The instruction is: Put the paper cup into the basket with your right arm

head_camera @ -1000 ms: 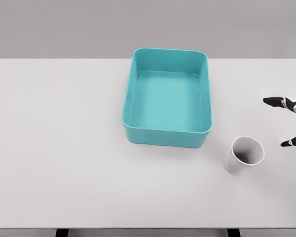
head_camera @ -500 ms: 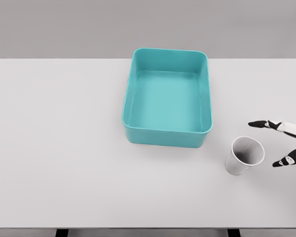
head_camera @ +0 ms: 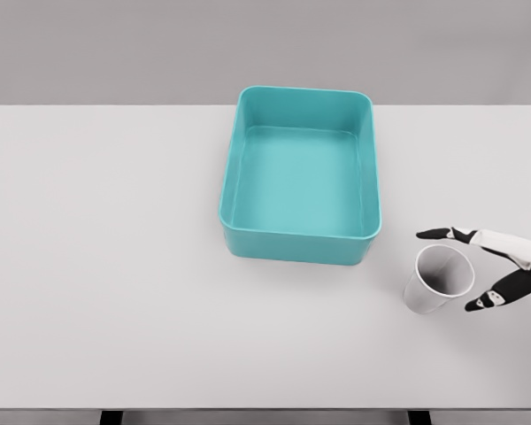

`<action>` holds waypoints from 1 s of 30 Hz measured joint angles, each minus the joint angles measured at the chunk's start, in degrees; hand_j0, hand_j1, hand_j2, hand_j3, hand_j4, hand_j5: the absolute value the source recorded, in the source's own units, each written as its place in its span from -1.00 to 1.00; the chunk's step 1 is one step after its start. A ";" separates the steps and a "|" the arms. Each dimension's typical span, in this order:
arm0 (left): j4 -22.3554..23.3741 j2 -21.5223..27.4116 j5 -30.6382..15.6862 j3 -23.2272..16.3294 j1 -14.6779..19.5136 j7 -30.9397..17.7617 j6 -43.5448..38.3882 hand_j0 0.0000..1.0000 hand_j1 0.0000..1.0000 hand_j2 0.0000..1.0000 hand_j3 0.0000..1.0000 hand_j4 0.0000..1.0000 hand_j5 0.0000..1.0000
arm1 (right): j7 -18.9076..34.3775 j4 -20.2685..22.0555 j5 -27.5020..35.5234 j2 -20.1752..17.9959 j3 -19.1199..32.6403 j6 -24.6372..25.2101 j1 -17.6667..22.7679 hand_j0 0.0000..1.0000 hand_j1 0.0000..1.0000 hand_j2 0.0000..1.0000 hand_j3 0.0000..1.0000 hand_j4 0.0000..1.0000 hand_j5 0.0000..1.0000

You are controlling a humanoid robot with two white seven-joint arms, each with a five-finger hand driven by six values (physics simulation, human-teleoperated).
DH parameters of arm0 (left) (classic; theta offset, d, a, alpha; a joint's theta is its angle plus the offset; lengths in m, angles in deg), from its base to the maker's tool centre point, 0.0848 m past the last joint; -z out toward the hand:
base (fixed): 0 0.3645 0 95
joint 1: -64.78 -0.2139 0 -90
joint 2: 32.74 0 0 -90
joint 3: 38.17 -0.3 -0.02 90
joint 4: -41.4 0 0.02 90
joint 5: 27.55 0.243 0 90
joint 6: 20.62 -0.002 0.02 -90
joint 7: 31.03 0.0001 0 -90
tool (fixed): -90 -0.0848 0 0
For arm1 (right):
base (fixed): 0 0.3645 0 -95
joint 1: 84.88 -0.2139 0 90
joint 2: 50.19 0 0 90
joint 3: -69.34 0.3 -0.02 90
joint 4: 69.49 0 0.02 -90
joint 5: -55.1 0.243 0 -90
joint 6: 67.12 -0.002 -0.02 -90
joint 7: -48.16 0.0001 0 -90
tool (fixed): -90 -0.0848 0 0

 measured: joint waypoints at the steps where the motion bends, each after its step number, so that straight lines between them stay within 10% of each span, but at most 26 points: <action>1: 0.00 0.00 0.00 0.00 0.00 0.00 0.00 1.00 1.00 1.00 1.00 1.00 1.00 | 0.00 0.09 0.00 0.00 -0.08 0.00 0.00 1.00 1.00 1.00 1.00 1.00 1.00; 30: 0.00 0.00 0.00 0.00 0.00 0.00 0.00 1.00 1.00 1.00 1.00 1.00 1.00 | 0.00 0.08 -0.79 1.49 -0.62 0.00 -1.05 0.97 0.97 0.97 0.97 0.97 0.97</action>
